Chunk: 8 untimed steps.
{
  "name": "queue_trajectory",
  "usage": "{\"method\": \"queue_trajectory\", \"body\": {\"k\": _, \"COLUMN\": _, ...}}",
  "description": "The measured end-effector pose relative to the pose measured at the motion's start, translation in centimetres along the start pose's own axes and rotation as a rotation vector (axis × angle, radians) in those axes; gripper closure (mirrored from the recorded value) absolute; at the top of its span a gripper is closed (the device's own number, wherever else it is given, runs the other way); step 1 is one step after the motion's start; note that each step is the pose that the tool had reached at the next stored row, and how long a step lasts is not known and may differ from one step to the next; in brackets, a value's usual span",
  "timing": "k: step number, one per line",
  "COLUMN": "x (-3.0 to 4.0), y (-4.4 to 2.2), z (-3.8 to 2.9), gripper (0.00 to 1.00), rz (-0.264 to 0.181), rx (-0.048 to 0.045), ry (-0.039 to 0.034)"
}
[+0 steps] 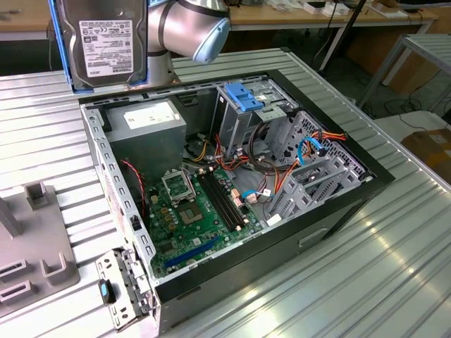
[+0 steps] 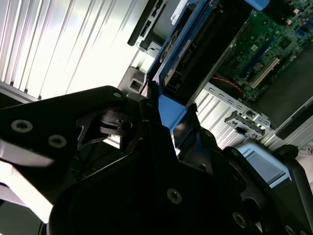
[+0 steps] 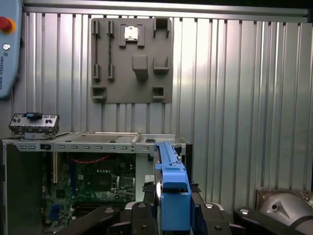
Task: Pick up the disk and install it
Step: 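Pick up the disk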
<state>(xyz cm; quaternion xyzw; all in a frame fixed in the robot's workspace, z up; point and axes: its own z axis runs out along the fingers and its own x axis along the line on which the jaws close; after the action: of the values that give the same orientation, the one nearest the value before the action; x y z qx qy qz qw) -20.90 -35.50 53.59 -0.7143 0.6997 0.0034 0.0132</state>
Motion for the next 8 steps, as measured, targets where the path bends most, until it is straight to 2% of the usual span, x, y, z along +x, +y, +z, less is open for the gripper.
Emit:
{"method": "queue_trajectory", "body": {"k": 1, "x": 0.01, "y": -0.29, "z": 0.01, "gripper": 0.63, "rz": 0.000, "rx": 0.0000, "ry": 0.0000}}
{"method": "queue_trajectory", "body": {"k": 4, "x": 0.05, "y": -2.27, "z": 0.04, "gripper": 0.63, "rz": 0.000, "rx": 0.0001, "ry": 0.0000}}
{"method": "queue_trajectory", "body": {"k": 6, "x": 0.06, "y": -3.02, "z": 0.05, "gripper": 0.63, "rz": 0.000, "rx": 0.0001, "ry": -0.0001}}
{"method": "queue_trajectory", "body": {"k": 7, "x": 0.09, "y": -4.10, "z": 0.06, "gripper": 0.63, "rz": 0.000, "rx": 0.0000, "ry": 0.0000}}
{"method": "queue_trajectory", "body": {"k": 8, "x": 0.12, "y": -5.64, "z": 0.09, "gripper": 0.63, "rz": 0.000, "rx": 0.0001, "ry": -0.0001}}
